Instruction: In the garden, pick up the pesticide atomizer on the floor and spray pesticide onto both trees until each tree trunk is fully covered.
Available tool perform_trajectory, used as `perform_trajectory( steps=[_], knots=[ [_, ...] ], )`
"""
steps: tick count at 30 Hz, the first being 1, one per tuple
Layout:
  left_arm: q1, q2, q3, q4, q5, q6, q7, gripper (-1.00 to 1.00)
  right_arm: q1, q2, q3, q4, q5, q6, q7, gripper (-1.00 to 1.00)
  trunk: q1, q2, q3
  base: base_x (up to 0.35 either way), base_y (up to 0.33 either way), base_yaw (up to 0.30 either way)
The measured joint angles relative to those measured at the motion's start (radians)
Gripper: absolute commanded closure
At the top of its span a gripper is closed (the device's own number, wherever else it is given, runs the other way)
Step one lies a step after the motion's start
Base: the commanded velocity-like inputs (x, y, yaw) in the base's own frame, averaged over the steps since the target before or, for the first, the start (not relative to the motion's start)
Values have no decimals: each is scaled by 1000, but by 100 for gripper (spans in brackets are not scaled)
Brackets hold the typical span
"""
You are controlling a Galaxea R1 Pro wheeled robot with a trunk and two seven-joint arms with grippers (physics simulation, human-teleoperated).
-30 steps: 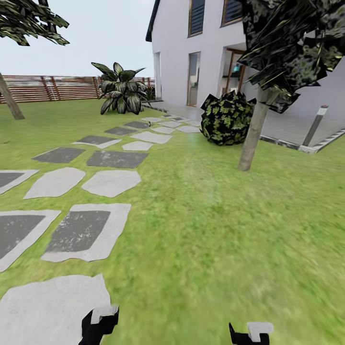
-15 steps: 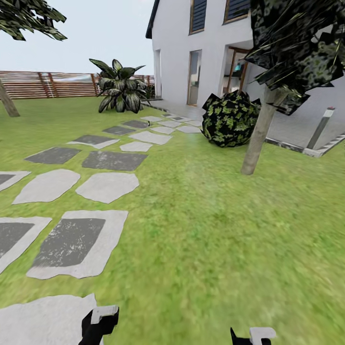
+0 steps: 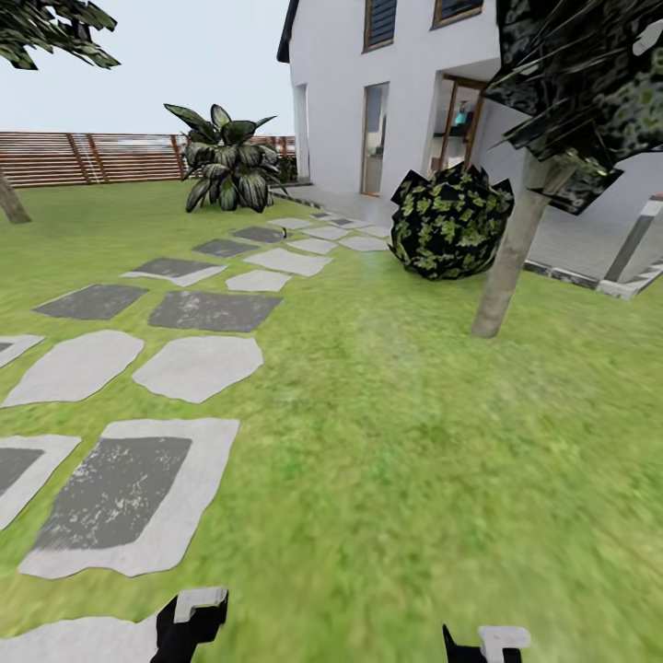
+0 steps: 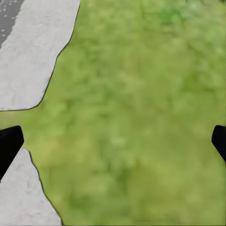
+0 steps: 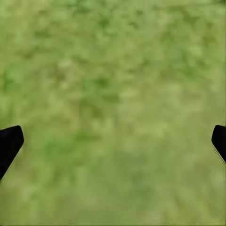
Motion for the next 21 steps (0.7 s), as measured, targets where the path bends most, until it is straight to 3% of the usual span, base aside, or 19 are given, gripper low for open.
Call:
perform_trajectory(
  steps=[21],
  knots=[
    [0,-1,0,0,0,1,0,-100,0,0,7,3,3,0,0,-100,0,0,0,338,23,0]
  ],
)
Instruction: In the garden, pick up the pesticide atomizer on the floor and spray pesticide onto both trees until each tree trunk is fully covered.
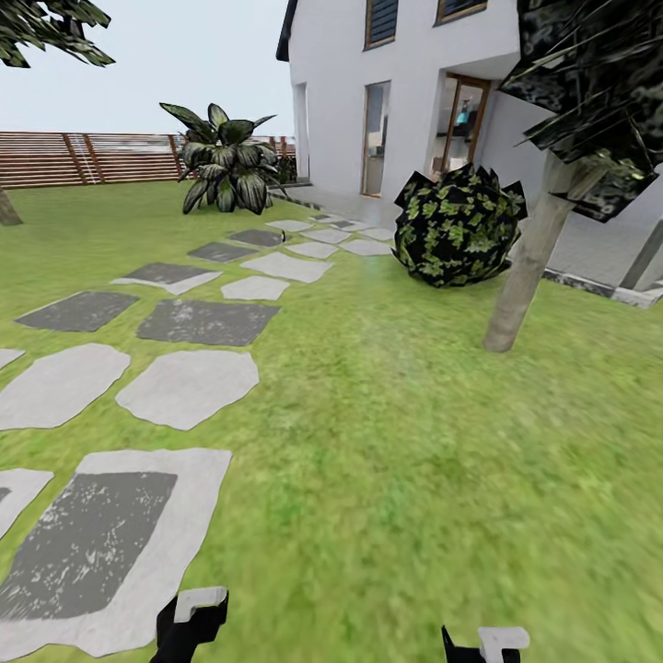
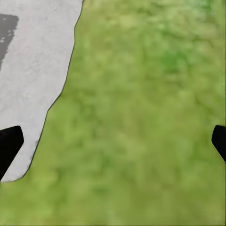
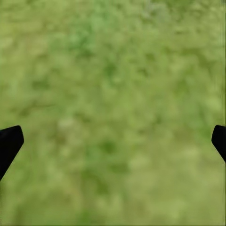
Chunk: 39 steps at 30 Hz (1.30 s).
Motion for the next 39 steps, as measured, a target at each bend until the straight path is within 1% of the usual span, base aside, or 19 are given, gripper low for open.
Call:
perform_trajectory(
  steps=[12,39],
  knots=[
    [0,1,0,1,0,0,-1,-100,0,0,1,1,0,0,1,-100,0,0,0,339,78,0],
    [0,2,0,2,0,0,-1,-100,0,1,2,1,1,0,3,-100,0,0,0,338,2,0]
  ],
)
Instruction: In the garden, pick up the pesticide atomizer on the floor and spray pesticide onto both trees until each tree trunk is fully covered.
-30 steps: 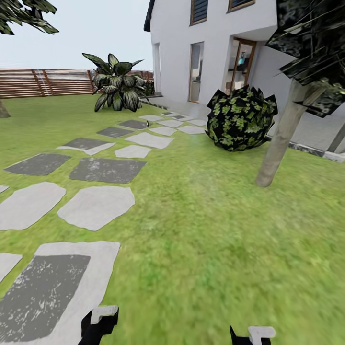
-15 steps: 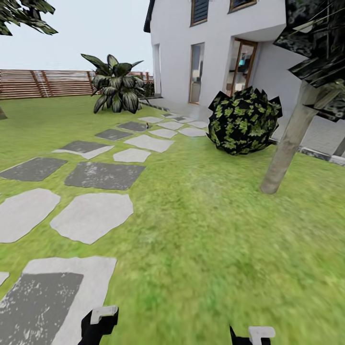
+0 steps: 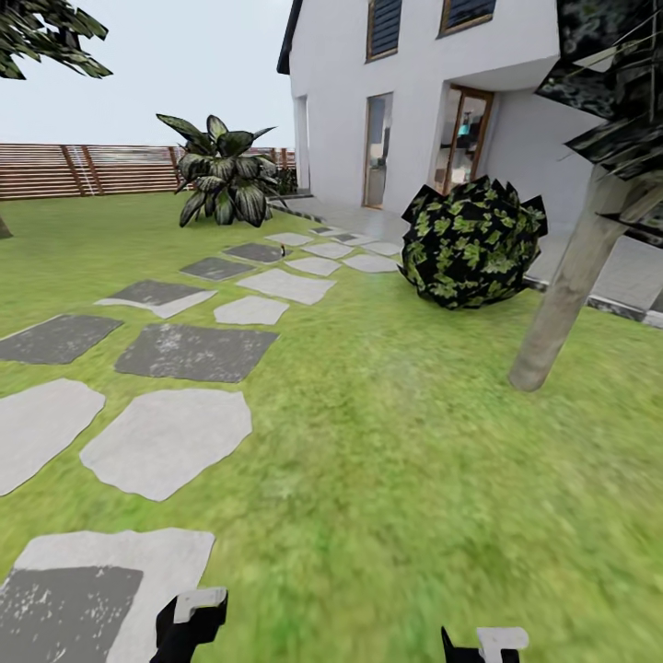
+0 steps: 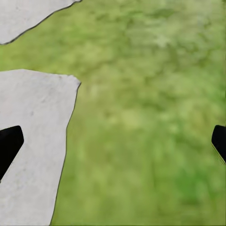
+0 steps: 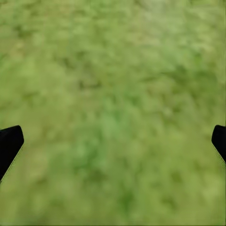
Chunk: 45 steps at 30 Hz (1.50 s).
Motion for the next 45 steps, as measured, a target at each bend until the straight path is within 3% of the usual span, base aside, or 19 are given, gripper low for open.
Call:
perform_trajectory(
  steps=[45],
  knots=[
    [0,0,0,0,0,0,0,-100,0,0,0,0,1,0,0,-100,0,0,0,339,0,0]
  ],
)
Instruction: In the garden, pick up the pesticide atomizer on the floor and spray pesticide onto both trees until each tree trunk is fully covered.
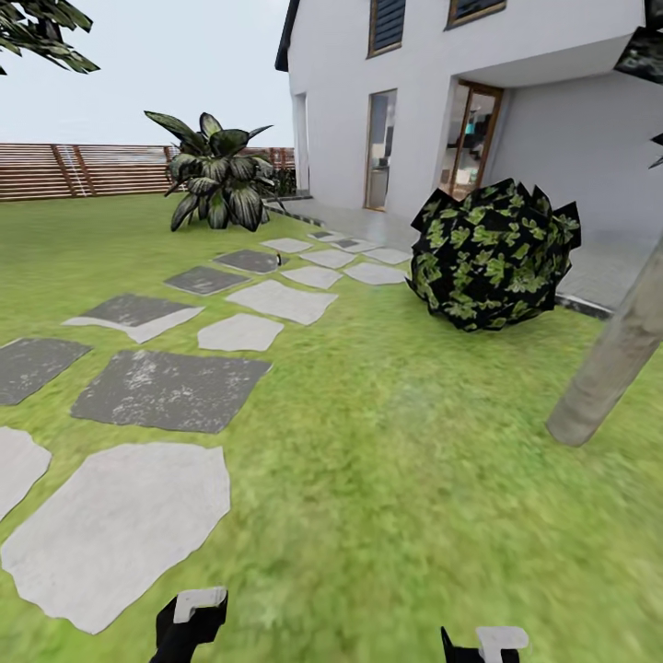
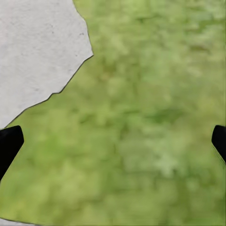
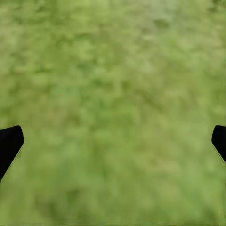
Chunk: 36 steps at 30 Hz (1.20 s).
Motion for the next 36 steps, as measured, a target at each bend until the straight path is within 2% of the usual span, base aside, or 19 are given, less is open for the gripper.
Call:
perform_trajectory(
  steps=[36],
  knots=[
    [0,0,0,0,1,0,0,-100,0,0,0,0,0,0,0,-100,0,0,0,339,0,0]
  ],
)
